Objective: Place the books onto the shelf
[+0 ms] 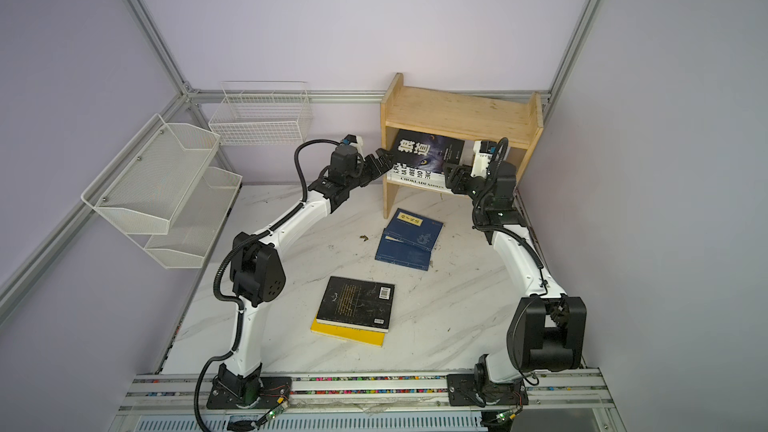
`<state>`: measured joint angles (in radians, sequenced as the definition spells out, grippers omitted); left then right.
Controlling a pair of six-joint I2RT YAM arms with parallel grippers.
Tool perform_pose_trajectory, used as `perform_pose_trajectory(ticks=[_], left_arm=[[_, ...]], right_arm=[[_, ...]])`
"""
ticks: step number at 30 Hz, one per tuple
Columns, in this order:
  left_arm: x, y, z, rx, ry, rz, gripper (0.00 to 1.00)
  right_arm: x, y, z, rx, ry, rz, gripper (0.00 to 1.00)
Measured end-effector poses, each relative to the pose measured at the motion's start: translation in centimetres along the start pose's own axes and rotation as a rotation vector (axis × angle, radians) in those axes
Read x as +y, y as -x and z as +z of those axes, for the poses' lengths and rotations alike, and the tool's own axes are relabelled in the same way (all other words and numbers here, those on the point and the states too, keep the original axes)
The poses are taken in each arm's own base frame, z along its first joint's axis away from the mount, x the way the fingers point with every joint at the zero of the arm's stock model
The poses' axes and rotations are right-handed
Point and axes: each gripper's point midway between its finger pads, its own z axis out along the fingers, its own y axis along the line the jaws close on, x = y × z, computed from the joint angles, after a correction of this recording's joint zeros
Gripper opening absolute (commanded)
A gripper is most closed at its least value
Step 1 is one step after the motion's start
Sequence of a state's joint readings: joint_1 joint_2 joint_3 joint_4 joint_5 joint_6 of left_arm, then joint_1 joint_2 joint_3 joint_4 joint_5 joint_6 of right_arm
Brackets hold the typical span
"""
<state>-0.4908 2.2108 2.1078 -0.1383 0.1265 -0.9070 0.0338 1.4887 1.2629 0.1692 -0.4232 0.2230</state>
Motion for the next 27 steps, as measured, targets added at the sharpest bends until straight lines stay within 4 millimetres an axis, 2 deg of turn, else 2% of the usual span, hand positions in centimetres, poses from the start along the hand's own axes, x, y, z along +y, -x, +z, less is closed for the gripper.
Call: perform_pose_trajectory(ticks=[9, 17, 27], left_arm=[[0.0, -0.1, 0.0, 0.007, -0.004, -0.028, 1.00], [0.0, -0.1, 0.3, 0.020, -0.014, -0.046, 1.00], [0.0, -0.1, 0.3, 0.021, -0.015, -0.057, 1.00]], right_arm=[[-0.2, -1.9, 0.7, 0.060, -0.001, -0.054, 0.64], [-0.3, -1.9, 2.0, 0.063, -0.025, -0.121, 0.56], [-0.9, -1.8, 2.2, 0.059, -0.064, -0.151, 0.43]])
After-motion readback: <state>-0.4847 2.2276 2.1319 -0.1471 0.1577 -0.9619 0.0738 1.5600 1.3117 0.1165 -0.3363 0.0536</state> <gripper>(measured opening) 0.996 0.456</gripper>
